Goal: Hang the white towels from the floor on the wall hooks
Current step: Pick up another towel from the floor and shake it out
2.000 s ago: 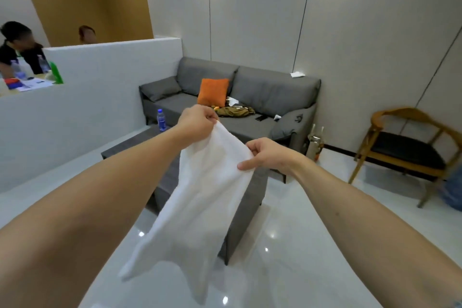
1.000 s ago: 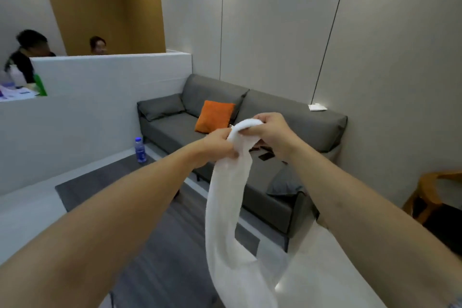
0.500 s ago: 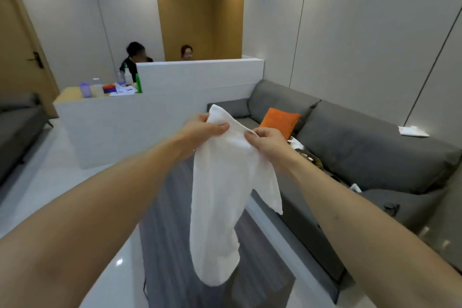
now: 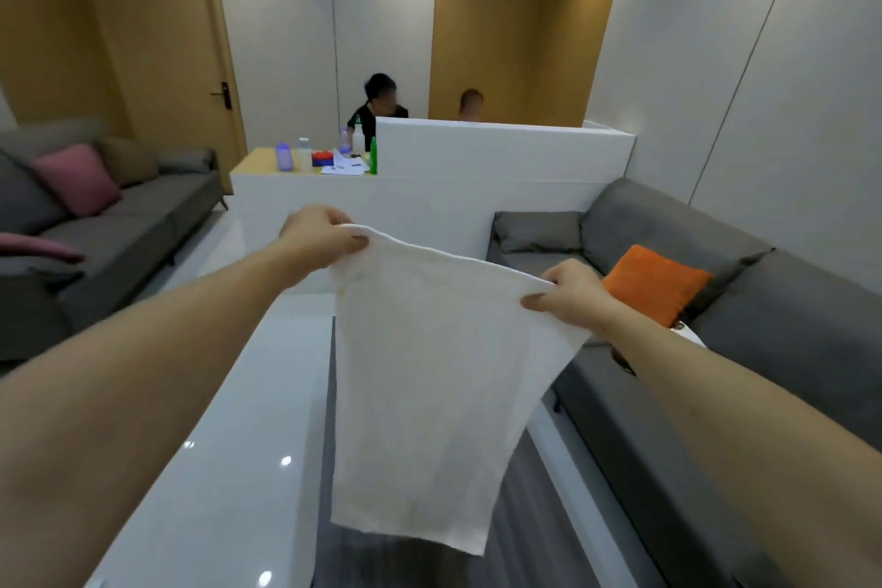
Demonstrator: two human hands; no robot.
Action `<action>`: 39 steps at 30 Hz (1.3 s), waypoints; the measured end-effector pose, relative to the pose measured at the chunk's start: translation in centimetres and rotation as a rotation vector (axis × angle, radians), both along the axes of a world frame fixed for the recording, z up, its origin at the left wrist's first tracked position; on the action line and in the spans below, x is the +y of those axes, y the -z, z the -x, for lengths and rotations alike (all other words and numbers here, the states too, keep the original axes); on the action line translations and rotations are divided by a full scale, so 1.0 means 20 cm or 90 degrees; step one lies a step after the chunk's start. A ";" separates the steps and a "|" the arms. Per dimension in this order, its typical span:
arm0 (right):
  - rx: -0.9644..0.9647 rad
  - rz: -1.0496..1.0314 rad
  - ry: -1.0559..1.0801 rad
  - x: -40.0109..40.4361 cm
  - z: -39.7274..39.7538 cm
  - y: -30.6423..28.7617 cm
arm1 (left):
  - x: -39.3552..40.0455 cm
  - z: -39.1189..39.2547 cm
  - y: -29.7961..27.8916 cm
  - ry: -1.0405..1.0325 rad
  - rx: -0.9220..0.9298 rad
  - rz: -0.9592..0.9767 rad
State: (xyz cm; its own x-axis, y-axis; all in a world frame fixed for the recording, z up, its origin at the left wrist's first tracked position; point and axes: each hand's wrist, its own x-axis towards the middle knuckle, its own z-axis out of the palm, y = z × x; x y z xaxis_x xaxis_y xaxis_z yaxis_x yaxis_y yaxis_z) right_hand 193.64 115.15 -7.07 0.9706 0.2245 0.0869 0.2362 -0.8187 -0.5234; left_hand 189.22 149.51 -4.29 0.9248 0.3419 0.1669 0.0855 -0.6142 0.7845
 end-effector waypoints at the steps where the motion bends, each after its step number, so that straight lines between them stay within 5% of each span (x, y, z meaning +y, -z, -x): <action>1: -0.010 0.008 0.016 0.04 -0.11 -0.01 | 0.08 -0.08 -0.02 -0.006 0.010 -0.064; 7: -0.114 0.004 0.083 0.28 -0.65 -0.14 | 0.32 -0.52 -0.13 -0.115 -0.016 -0.237; 17: -0.222 -0.073 0.071 0.34 -0.89 -0.16 | 0.39 -0.66 -0.13 -0.197 -0.112 -0.262; 39: 0.128 0.020 -0.011 -0.36 0.35 1.50 | -0.37 0.84 1.55 -0.174 0.274 -0.232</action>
